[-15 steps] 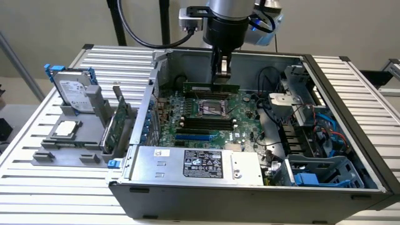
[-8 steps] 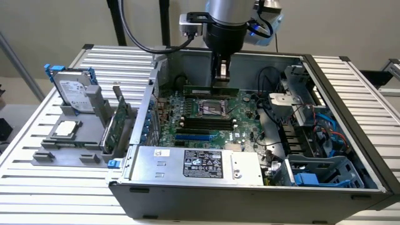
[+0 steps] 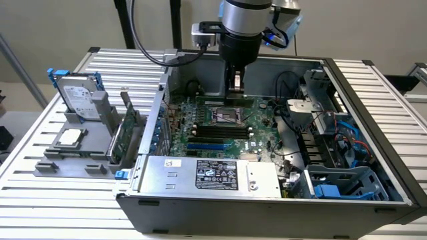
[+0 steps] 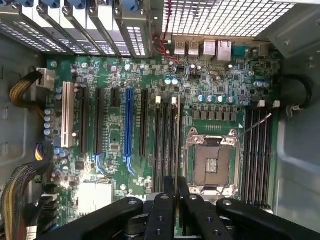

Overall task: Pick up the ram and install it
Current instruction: 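Insert the ram into the slot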

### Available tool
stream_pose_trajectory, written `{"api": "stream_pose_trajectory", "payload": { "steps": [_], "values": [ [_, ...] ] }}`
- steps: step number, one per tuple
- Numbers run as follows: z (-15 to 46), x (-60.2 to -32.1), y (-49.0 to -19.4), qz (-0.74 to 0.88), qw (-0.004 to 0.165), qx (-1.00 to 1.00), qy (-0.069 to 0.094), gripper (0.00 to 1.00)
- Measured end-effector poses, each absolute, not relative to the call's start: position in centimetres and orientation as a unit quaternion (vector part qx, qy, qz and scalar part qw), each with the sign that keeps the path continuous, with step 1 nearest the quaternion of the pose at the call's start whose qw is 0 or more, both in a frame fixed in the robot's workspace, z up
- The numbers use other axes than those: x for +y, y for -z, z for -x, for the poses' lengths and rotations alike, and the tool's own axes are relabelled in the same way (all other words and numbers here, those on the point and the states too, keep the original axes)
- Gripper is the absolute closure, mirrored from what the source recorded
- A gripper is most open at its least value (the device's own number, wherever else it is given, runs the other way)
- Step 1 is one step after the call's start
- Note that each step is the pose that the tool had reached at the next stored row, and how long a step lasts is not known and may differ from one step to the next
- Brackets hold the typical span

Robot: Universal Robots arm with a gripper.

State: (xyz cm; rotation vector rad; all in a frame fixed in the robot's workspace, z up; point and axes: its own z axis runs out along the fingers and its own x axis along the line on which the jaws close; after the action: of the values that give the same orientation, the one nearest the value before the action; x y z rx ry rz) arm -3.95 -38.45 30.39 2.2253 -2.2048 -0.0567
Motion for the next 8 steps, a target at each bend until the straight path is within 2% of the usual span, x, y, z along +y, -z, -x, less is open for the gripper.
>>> {"api": "stream_pose_trajectory", "payload": {
  "steps": [8],
  "values": [
    [4.0, -38.6, -28.9, -0.710, 0.006, -0.704, 0.016, 1.00]
  ]
}}
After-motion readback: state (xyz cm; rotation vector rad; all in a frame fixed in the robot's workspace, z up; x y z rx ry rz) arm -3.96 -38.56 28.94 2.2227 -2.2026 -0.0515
